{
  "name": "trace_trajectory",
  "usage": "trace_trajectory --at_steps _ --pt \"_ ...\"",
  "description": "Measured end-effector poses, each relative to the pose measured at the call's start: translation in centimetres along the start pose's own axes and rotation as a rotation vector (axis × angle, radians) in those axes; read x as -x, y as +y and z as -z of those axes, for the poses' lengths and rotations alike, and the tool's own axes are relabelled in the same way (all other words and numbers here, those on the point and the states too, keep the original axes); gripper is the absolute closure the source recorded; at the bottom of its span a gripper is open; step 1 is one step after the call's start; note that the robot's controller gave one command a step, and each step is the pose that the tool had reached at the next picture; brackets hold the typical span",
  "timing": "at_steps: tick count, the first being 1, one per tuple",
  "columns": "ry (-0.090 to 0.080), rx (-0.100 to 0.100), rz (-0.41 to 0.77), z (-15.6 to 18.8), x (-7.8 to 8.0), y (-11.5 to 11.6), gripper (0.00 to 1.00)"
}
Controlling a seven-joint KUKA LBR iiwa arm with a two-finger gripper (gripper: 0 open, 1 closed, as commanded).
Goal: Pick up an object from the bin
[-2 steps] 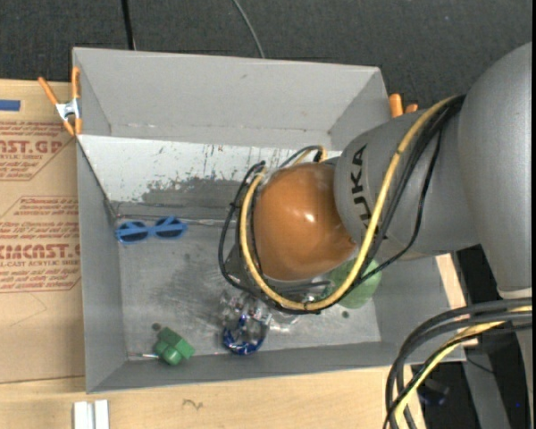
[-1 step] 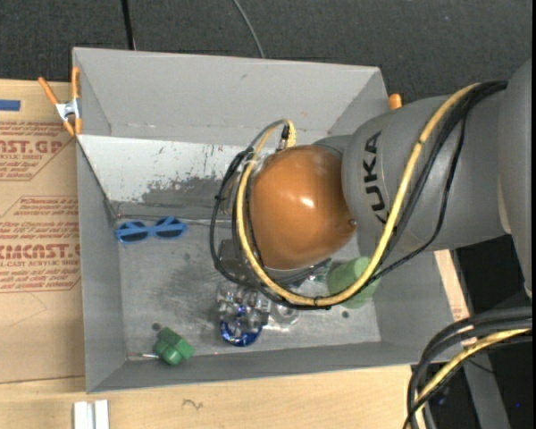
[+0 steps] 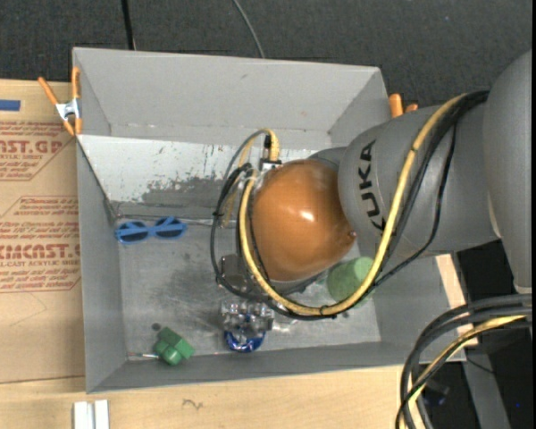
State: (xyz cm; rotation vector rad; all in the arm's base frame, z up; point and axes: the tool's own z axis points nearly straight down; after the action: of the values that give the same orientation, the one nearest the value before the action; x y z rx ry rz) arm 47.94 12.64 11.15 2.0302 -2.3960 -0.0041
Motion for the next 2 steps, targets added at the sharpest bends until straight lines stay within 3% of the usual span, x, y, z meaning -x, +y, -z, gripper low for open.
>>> trace_trajectory --at_steps 1,2 --pt "-0.001 -0.001 0.0 0.1 0.0 0.0 0.0" --pt "0.0 0.001 0.14 -3.7 -4.2 -1.1 0.0"
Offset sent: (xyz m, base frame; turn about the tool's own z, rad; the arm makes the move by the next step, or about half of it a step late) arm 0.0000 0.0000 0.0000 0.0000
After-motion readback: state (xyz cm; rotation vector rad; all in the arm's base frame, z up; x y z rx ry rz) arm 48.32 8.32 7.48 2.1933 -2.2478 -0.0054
